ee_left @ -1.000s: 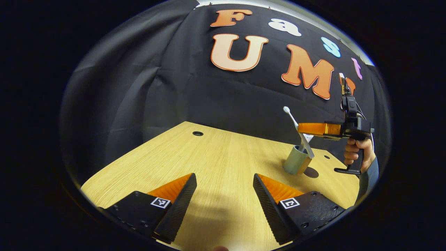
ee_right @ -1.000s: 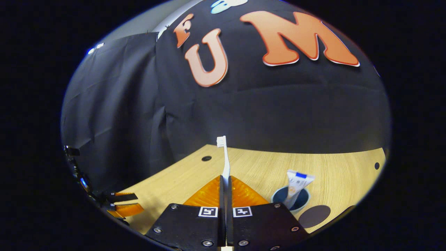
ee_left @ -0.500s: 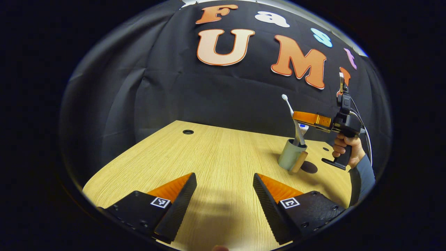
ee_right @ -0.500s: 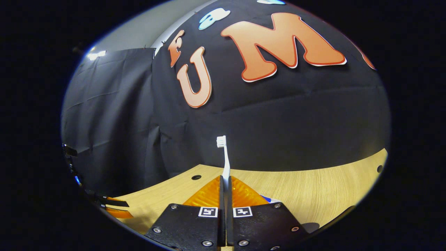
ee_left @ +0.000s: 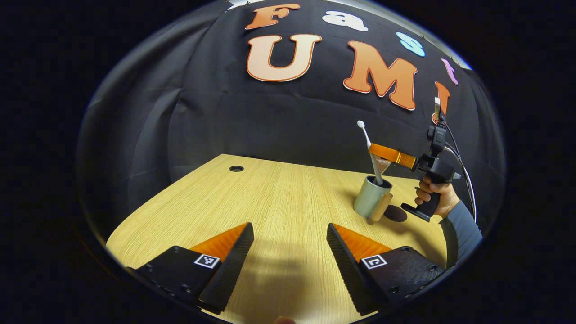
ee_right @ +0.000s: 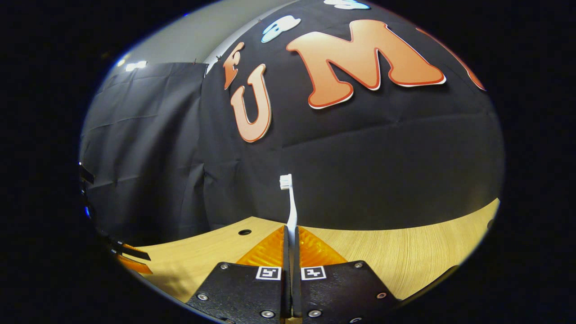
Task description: Put the toothbrush and toothpaste on the desktop into the cup, then pick up the cup and place it on the coaster on the desktop.
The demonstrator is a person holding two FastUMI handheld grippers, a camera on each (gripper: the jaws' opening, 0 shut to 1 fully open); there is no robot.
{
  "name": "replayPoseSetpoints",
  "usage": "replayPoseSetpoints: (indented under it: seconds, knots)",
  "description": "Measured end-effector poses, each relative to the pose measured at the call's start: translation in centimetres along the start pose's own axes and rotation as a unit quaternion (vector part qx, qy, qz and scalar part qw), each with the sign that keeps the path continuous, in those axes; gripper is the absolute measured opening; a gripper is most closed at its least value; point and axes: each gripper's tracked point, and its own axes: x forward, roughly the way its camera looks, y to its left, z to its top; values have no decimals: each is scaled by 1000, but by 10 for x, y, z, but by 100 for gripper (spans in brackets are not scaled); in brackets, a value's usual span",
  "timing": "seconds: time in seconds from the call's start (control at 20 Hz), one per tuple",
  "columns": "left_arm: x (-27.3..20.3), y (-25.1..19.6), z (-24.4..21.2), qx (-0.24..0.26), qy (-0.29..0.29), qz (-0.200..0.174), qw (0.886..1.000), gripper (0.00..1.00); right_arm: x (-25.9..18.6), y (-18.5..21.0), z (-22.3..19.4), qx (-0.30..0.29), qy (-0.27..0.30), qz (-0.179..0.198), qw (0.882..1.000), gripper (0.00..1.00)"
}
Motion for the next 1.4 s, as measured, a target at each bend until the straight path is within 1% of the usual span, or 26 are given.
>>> replayPoseSetpoints:
  seconds: [0.05, 0.15, 0.2, 0.3, 0.35, 0.4, 0.5, 0.55, 0.6, 0.7, 0.75, 0.8, 0.85, 0.95, 1.05, 1.2, 1.25, 1.3, 1.4]
  knots:
    - [1, -3, 0, 0, 1, -2, 1000, 98, -3, -5, 1, -10, -11, -6, 1000, 2]
    - [1, -8, -5, 1, 3, -8, 1000, 98, -16, -11, 2, -23, -24, -6, 999, 4]
    - [2, -12, -7, 3, 4, -12, 1000, 98, -20, -11, 1, -24, -19, -1, 1000, 6]
    - [2, -22, -8, 9, 5, -18, 1000, 98, -35, -12, -8, -32, 6, 6, 999, 6]
    - [4, -28, -7, 14, 4, -21, 1000, 98, -43, -17, -5, -37, 11, 0, 999, 12]
    - [5, -36, -7, 18, 1, -26, 999, 98, -52, -20, 1, -37, 8, -1, 999, 14]
    - [8, -53, 0, 18, -1, -39, 999, 98, -68, -19, 15, -30, 0, 2, 1000, 24]
    - [10, -63, 3, 16, -3, -48, 999, 98, -77, -21, 21, -33, -1, -2, 999, 36]
    - [13, -73, 5, 18, -6, -55, 998, 98, -86, -26, 27, -38, -3, -10, 999, 38]
    - [17, -91, 18, 31, -15, -66, 997, 98, -105, -37, 42, -39, -9, -28, 999, 63]
    - [21, -101, 25, 37, -20, -73, 996, 98, -115, -42, 48, -38, -9, -36, 999, 74]
    - [26, -111, 33, 44, -25, -78, 996, 98, -124, -46, 54, -37, -12, -44, 998, 78]
    - [31, -122, 39, 51, -28, -85, 995, 97, -134, -49, 59, -41, -13, -52, 998, 84]
    - [42, -144, 49, 67, -25, -99, 993, 97, -153, -61, 66, -60, -15, -78, 995, 90]
    - [61, -168, 52, 79, -11, -113, 990, 98, -173, -67, 65, -82, -7, -96, 992, 92]
    - [87, -198, 50, 98, 31, -132, 986, 98, -199, -72, 69, -96, -1, -110, 989, 95]
    - [94, -207, 49, 97, 45, -144, 984, 97, -207, -75, 69, -93, 0, -119, 989, 96]
    - [102, -218, 48, 85, 64, -159, 982, 98, -214, -76, 69, -88, 3, -124, 988, 96]
    - [119, -225, 44, 76, 107, -169, 977, 98, -231, -78, 69, -95, 7, -137, 986, 96]
